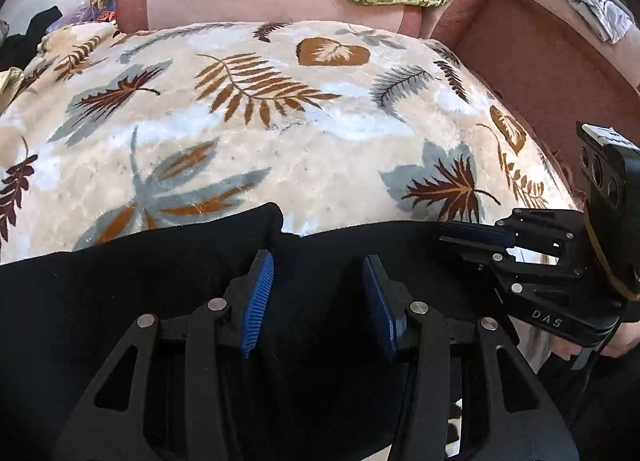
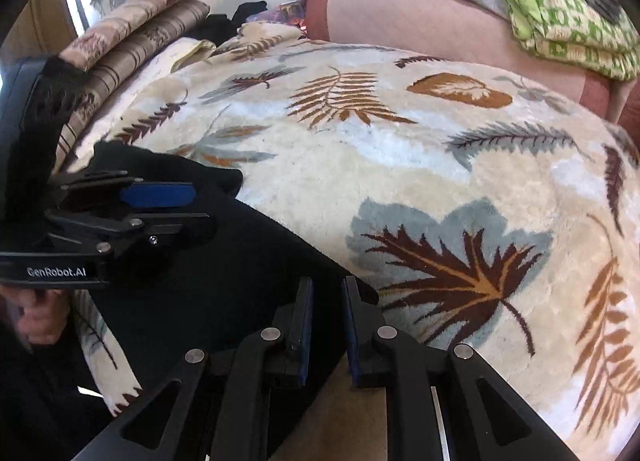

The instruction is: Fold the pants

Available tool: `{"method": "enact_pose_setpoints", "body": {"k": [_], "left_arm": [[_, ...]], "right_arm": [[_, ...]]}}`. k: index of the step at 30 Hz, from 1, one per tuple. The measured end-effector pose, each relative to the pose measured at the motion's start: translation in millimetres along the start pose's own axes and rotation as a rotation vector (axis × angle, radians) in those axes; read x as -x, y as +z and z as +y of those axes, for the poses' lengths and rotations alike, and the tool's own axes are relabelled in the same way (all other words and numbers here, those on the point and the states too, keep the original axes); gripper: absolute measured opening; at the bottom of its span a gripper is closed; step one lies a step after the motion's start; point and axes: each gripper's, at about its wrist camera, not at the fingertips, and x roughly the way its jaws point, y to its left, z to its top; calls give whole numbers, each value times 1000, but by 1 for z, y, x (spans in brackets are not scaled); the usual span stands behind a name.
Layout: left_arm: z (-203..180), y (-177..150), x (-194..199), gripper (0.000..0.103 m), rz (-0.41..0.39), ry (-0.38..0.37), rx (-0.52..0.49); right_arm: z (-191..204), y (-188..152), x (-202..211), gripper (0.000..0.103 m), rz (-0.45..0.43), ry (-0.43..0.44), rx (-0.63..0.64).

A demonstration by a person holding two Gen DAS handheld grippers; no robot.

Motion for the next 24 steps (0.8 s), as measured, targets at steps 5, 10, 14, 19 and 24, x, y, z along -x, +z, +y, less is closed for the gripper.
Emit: {"method": "enact_pose_setpoints", "body": {"k": [5,10,14,19,24], "left_arm": [[-2,-3,5,52,-36,-8,-8],[-12,-13,12,52,-71,49,-47],[-12,-12,9,52,-79,63,-34],[-13,-15,10,52,-107,77,-27],[-13,-14,9,52,-112,77,-9]], "right_arm": [[5,-3,10,14,-43,-29,15],[26,-24,40,14,-68,-18,42],[49,-45,34,15,-53,-44,151],[38,-43,34,16,-48,7,69],[53,-44,35,17,-65,-70,160]]}}
